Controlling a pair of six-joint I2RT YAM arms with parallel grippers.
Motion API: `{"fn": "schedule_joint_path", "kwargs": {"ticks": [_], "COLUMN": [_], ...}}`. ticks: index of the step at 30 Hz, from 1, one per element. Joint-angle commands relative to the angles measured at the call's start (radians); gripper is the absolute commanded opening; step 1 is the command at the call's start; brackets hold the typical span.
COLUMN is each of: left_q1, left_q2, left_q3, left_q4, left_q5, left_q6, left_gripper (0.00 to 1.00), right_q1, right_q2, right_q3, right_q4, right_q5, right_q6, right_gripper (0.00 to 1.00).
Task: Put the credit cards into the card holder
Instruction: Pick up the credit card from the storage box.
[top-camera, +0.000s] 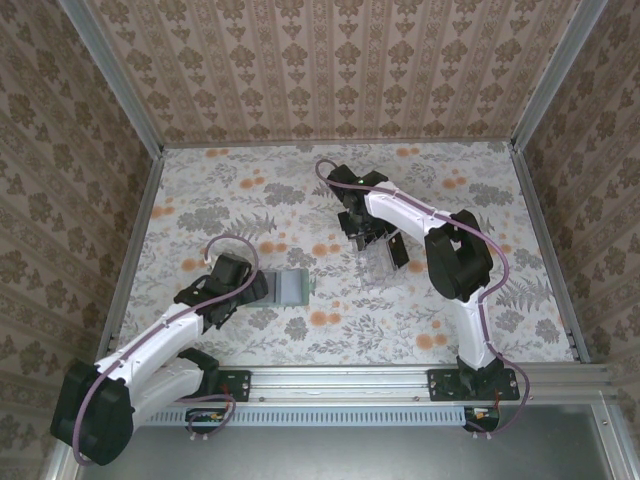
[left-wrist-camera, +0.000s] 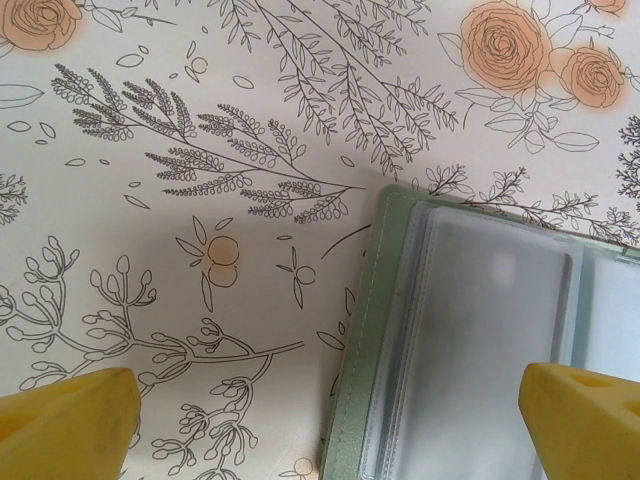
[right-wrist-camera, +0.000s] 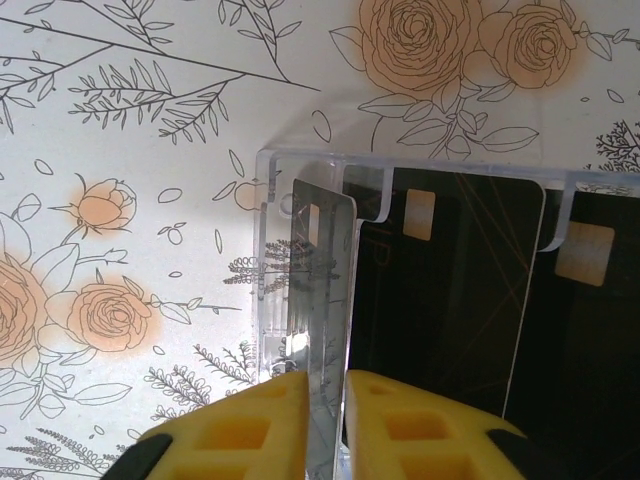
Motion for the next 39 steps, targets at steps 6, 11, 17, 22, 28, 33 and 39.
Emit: {"fn": "schedule_joint_path", "kwargs": {"ticks": [6,11,17,22,28,33,39], "left_q1": [0.011,0.013,0.017,0.018,0.019,0.021,0.022], "left_q2": [-0.016,-0.026,-0.031,-0.033,-0.035,-0.035,-0.032], "left_q3": [-0.010,-0.013,-0.016,-0.016,-0.015,-0.010,-0.016], "left_q4": [0.003,0.000,0.000,-0.001,-0.006,-0.022,-0.055], "left_q5": [0.004,0.003,0.005,0.007,0.008,0.003,-0.022], "left_q6": [0.019,0.020,0.020,0.019,0.021,0.014,-0.030], "left_gripper": [1.00,1.00,1.00,1.00,1.00,1.00,1.00], "right_q1": [-0.009,-0.012,-0.015,-0.018,-0.020,-0.020,-0.004], "right_q2": [0.013,0.016,0.022,0.027,-0.006,-0.080,-0.217], "right_q3": [0.005,-0.006,-0.007,-0.007,-0.007,0.001,-0.027], "right_q4": [-0.006,0.006,0.010,0.009,0.013,0.017,0.065], "right_q5": [-0.064,-0.078,-0.087,-0.089,-0.089,-0.092,-0.165], "right_q6": [0.008,0.015,0.015,0.013,0.009,0.005,0.032], "right_gripper": [0.13,0.13,0.14,0.15,0.00,0.00,0.00]}}
